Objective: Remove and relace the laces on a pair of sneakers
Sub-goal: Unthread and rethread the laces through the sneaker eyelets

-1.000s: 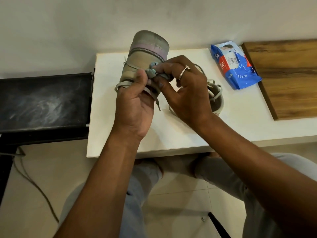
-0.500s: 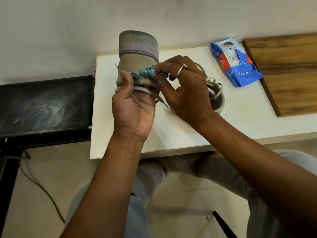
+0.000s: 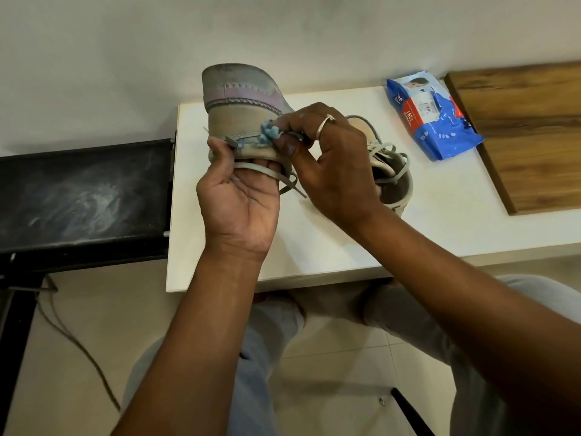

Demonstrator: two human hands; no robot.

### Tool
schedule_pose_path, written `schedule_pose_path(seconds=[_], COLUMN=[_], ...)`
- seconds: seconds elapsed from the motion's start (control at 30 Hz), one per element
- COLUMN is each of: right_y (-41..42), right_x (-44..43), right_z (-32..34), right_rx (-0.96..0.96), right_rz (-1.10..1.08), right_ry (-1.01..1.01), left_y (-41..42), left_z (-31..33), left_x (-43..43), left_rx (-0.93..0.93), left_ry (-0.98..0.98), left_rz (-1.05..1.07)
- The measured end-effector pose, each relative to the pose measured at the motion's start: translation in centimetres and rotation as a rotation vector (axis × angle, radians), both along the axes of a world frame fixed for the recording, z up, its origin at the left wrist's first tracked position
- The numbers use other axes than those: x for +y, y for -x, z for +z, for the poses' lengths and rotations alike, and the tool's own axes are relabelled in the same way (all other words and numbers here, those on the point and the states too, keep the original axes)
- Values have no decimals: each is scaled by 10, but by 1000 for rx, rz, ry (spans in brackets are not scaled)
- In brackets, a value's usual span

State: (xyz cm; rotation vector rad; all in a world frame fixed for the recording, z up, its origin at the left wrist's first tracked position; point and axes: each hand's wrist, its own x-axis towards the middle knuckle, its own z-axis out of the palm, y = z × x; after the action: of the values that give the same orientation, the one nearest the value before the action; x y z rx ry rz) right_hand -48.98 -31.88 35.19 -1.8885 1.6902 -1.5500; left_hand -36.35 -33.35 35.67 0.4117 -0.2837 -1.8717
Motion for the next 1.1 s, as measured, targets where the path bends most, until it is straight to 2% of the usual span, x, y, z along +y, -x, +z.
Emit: schedule_pose_path(seconds=[0.13,0.23,0.3,0.4,0.5,0.63,0.7,0.8,0.87,0.97,1.1], right_y=[5,-4,-6,2,4,-13,-14,-5,-4,-14,-20], right_x=[-3,-4,-10,-21,-22,-16,-17,-21,-20,-14,-12], right_z=[-2,13,15,0,-8,12,10,-5,-9,1,2], right_rx=[-54,-12,12,-63,-114,-142,-135,-186,-197,-238,-110], right_rz=[-80,25,10,-121,-113,4,-9,-124,-124,-24,43], right_ry=[-115,-29,-4,-119,-230,-95,-74,-189,-244,-176,-38], left_y=[0,-2,-2,-3,-6,-6,-5,-7,-8,-9,-7], left_z=[2,2,2,2,2,1,1,1,2,2,2], left_x=[1,1,2,2,-1,-1,0,1,0,-1,1], left_rx=[6,-38,-50,0,9,-35,-39,12,19,12,-26], left_ry=[-32,-5,-15,-61,-80,-62,-58,-79,-84,-74,-55], left_rz=[29,14,17,59,76,67,64,81,93,88,73])
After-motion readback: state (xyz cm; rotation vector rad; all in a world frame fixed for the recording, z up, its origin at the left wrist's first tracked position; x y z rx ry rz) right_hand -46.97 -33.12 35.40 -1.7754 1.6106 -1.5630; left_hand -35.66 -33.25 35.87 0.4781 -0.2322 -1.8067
